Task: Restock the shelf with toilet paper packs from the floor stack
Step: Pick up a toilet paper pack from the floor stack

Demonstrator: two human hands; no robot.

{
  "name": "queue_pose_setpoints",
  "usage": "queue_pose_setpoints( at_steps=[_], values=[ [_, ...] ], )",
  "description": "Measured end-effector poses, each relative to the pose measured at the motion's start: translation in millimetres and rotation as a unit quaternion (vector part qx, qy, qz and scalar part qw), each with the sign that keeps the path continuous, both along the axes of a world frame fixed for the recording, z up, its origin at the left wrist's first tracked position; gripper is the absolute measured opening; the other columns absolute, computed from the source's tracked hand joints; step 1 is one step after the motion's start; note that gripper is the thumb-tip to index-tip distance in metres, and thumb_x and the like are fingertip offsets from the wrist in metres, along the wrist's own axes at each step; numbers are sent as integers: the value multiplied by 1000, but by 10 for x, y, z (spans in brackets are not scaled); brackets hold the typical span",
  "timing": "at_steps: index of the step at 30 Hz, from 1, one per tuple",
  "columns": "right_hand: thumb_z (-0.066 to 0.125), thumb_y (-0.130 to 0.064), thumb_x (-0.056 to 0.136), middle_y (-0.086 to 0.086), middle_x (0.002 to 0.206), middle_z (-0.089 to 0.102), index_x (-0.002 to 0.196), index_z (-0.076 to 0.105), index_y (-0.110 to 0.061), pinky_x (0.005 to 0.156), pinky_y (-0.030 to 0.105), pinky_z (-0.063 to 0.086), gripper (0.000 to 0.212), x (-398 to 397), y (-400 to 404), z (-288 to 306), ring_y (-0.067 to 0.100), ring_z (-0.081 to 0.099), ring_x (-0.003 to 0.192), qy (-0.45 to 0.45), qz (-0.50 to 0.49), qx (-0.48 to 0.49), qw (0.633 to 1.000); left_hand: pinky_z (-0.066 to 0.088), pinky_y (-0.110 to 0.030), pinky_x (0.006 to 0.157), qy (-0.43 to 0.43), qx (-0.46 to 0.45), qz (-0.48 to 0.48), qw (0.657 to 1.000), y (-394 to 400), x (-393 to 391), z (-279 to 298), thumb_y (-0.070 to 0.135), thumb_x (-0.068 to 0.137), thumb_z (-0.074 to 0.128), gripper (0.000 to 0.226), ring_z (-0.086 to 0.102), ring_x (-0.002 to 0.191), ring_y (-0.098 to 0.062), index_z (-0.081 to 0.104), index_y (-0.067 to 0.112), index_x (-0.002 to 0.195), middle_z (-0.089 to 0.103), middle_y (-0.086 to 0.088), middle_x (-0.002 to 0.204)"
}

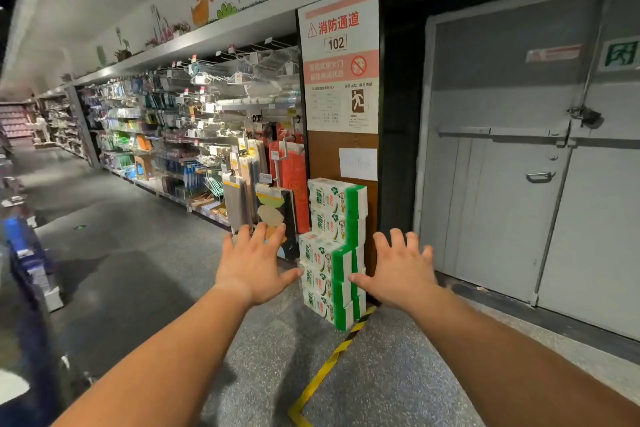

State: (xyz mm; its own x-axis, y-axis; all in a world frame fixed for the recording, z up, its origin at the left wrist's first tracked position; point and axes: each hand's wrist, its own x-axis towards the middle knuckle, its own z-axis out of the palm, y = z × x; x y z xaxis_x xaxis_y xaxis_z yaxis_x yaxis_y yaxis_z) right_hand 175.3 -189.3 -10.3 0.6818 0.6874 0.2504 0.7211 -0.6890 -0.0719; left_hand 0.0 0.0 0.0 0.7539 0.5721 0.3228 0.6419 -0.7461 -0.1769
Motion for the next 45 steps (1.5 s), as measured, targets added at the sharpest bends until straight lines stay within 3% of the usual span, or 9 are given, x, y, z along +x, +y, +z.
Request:
queue_pose_setpoints(
  at_steps=[7, 21, 35, 45],
  values=[
    [46, -89, 76, 8, 153, 34, 152, 26, -26, 114, 61, 28, 101, 625, 728, -248, 36, 28, 144, 8, -1, -7, 1000, 26, -63, 115, -16, -44, 4, 999, 785, 593, -293, 90, 80, 27, 100, 27, 146, -39, 10, 32, 160, 29, -9, 162],
    [43, -94, 71, 7, 153, 34, 152, 27, -27, 113, 60, 30, 107, 2295, 2992, -398, 34, 30, 142, 40, -40, -12, 998, 24, -62, 116, 4, -65, -25, 998, 3294, 2334, -352, 90, 81, 32, 100, 23, 148, -36, 12, 32, 160, 26, -6, 163],
    [43, -93, 72, 8, 155, 32, 155, 25, -25, 113, 61, 28, 108, 4735, 5413, -783, 35, 29, 141, 63, -58, -18, 996, 20, -64, 118, 18, -80, -34, 996, 5767, 4864, -591, 92, 78, 33, 102, 18, 151, -36, 8, 35, 160, 21, -6, 166],
    [46, -93, 69, 10, 159, 27, 154, 25, -26, 114, 62, 25, 111, 6314, 6854, -880, 37, 23, 146, 70, -85, -45, 993, 11, -64, 120, 59, -111, -76, 989, 7360, 6682, -699, 86, 81, 45, 103, 11, 154, -34, 4, 34, 160, 15, -8, 168]
  ],
)
